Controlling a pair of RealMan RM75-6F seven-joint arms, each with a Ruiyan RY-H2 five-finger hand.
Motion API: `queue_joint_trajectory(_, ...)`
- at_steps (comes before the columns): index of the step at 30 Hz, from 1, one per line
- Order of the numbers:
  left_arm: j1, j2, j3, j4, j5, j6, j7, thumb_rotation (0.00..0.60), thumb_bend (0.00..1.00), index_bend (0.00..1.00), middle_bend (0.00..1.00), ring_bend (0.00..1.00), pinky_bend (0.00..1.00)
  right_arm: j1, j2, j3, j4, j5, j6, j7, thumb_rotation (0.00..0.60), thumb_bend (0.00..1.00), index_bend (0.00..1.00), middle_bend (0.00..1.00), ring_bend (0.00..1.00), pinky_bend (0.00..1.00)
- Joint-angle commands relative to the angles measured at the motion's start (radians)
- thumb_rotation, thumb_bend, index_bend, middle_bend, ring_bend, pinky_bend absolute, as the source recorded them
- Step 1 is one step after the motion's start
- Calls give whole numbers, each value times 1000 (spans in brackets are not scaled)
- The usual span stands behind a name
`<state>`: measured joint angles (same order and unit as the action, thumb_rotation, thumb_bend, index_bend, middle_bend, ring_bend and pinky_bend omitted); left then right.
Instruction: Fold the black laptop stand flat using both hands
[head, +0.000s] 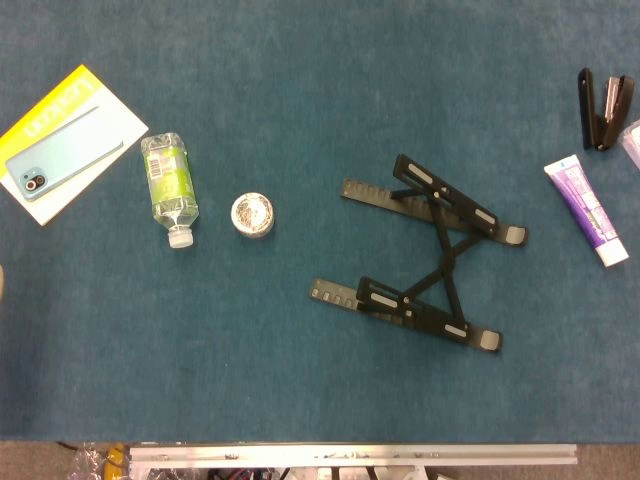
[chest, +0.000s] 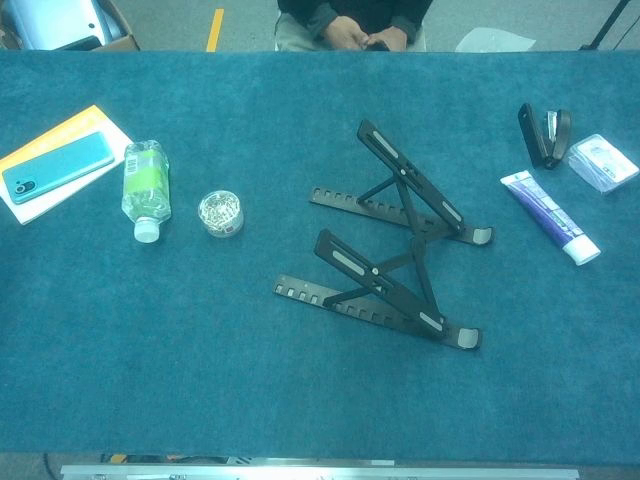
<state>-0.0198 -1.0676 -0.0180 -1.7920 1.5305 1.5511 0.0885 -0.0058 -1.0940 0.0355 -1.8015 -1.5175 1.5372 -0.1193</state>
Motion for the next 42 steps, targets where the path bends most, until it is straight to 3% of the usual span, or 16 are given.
queue_joint_trajectory(1,-1,-2,0,0,-2,-2,3,600,403,0,0,0,0,3,-3,0,3,3,-7,1,600,0,200,317,184,358)
queue_joint_trajectory(11,3,1,0,1,-1,4,2,600,403,0,0,0,0,49,-8,9,-18,9,-75,-53,600,0,175,309,180,358)
queue_joint_trajectory(19,7,14,3,3,5,7,-12,600,403,0,0,0,0,159,-58,80,-65,90,-190,-180,600,0,133,264,140,358)
queue_joint_trajectory(29,21,48,14,-5,32,31,-42,600,403,0,0,0,0,328,-218,173,-46,226,-301,-388,600,0,90,205,89,320)
queue_joint_trajectory(37,24,51,20,1,36,26,-53,600,403,0,0,0,0,428,-375,208,71,288,-320,-488,600,0,4,168,52,287)
queue_joint_trajectory(42,16,48,17,8,31,12,-52,600,403,0,0,0,0,487,-463,219,153,313,-339,-519,600,0,0,158,43,284)
